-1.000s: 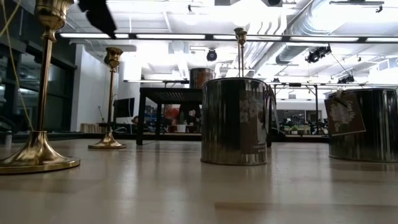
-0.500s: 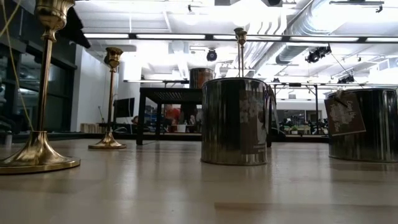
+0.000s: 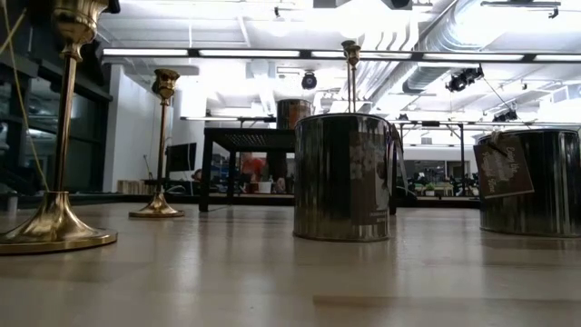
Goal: Pick & Place candle stick holders
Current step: Put the white scented candle on the shelf
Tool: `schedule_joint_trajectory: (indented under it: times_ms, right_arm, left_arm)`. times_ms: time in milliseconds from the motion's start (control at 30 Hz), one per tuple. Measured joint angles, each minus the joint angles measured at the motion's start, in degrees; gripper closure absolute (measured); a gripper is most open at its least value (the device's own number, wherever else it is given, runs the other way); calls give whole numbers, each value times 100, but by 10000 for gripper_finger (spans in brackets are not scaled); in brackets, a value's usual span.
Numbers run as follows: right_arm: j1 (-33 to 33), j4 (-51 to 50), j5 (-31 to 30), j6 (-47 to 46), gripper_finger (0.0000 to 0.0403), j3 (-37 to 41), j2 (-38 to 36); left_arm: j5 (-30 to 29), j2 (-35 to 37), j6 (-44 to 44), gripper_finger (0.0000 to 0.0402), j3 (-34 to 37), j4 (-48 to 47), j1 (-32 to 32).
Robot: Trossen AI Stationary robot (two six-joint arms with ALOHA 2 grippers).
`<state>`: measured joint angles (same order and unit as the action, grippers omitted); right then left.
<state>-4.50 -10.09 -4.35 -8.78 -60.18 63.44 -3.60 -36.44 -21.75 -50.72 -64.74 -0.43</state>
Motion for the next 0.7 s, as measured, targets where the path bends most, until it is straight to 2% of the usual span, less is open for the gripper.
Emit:
schedule_joint_trajectory:
  times_ms: [333, 700]
  right_arm:
    - [-2, 0, 1, 0, 229, 0, 0]
    - [-2, 0, 0, 0, 229, 0, 0]
  left_arm:
    - [-4, -279, -1692, 12, -2, -489, -954]
    - [-25, -1461, -3891, 12, -4, -498, -2382]
